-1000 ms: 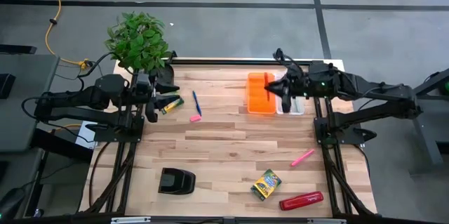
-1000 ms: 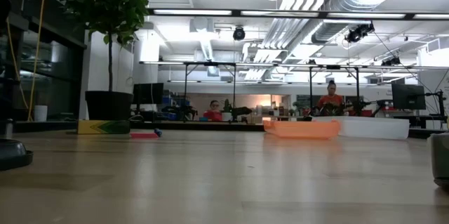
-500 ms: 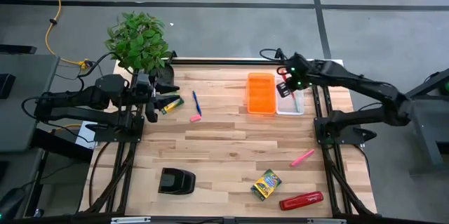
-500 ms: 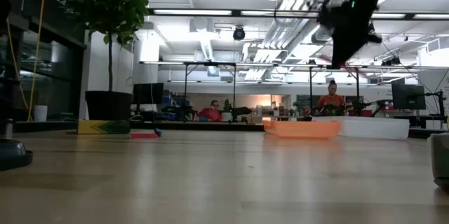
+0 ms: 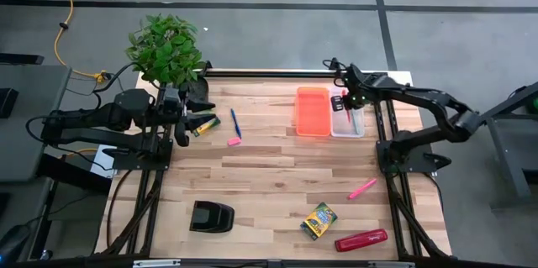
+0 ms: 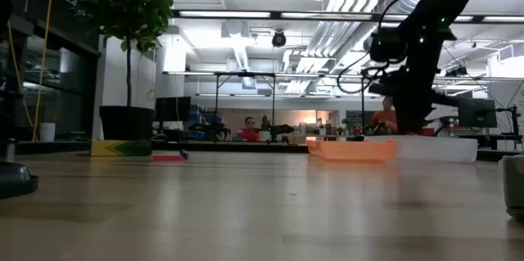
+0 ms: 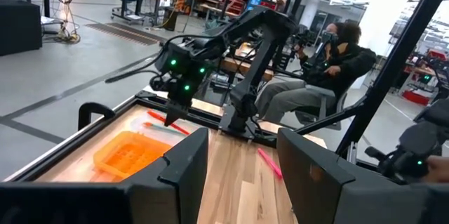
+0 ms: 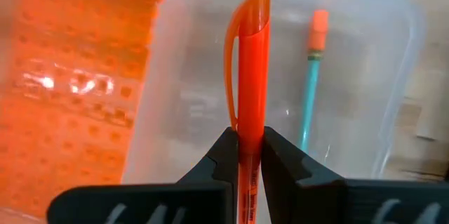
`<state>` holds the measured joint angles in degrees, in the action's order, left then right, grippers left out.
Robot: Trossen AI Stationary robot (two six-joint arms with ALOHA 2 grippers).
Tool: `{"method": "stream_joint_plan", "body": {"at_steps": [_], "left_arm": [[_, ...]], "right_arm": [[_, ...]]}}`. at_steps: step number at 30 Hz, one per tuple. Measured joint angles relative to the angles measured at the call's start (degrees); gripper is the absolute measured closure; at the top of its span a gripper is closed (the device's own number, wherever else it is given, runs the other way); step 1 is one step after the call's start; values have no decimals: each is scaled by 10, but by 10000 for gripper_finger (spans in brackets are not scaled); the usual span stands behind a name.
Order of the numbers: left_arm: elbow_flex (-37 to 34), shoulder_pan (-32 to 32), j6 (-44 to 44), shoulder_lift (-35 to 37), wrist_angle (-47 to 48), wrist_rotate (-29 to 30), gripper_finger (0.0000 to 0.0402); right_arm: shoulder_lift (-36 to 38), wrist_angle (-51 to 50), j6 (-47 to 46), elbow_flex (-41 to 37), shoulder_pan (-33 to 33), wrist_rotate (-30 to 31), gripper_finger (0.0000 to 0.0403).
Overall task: Pack school essentials
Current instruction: Put the orange pen into the orange supply box
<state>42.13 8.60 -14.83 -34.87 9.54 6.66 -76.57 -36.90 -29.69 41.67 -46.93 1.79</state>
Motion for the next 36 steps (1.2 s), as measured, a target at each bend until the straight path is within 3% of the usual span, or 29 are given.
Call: {"method": "stream_joint_plan", "body": {"at_steps": [9,26,36], "left_arm": [[0,0,0,0,0,1,243],[0,0,0,0,0,2,243],[0,0,0,0,0,1,243]], "right_arm": [[-72,5,-35,0,-22,-4,382],[-77,-18,-55,0,-45,17,381],[-77,-19,-64,0,-45,27,308]]}}
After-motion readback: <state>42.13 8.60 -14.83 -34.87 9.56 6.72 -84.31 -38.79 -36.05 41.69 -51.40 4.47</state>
